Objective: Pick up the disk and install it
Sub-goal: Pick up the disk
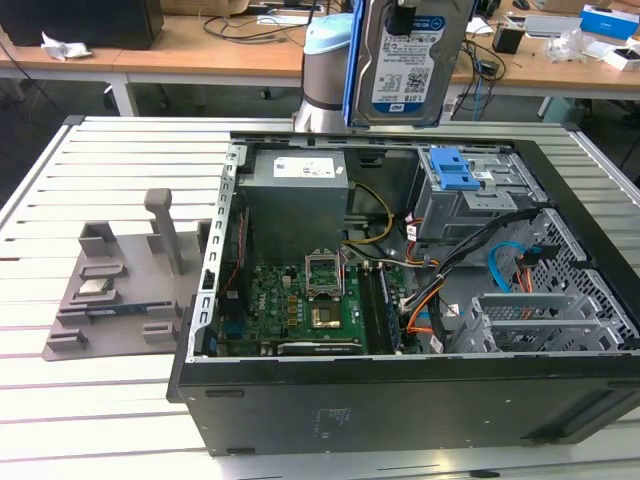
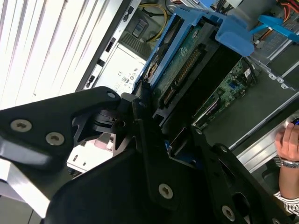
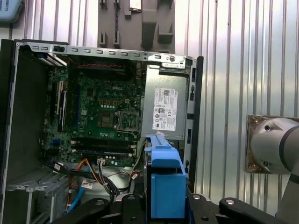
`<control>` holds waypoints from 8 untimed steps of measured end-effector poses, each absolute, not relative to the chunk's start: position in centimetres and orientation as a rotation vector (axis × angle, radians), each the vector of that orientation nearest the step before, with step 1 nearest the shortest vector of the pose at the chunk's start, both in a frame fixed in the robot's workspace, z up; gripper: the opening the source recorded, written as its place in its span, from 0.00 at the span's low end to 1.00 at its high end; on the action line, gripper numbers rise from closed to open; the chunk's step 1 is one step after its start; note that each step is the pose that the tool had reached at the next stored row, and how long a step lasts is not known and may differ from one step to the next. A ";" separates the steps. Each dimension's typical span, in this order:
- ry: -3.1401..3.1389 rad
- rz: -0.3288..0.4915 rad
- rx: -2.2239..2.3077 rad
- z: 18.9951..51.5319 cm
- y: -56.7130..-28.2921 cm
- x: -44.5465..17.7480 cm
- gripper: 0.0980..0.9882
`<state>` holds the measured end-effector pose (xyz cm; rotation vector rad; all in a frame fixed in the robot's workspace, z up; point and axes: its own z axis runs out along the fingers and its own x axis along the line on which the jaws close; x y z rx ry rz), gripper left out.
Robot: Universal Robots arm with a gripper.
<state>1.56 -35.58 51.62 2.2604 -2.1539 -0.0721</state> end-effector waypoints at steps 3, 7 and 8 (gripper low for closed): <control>-2.154 -0.072 2.260 51.6 -35.9 1.6 0.30; -2.154 -0.072 2.260 51.6 -36.3 1.6 0.30; -2.154 -0.072 2.260 51.5 -36.5 1.5 0.30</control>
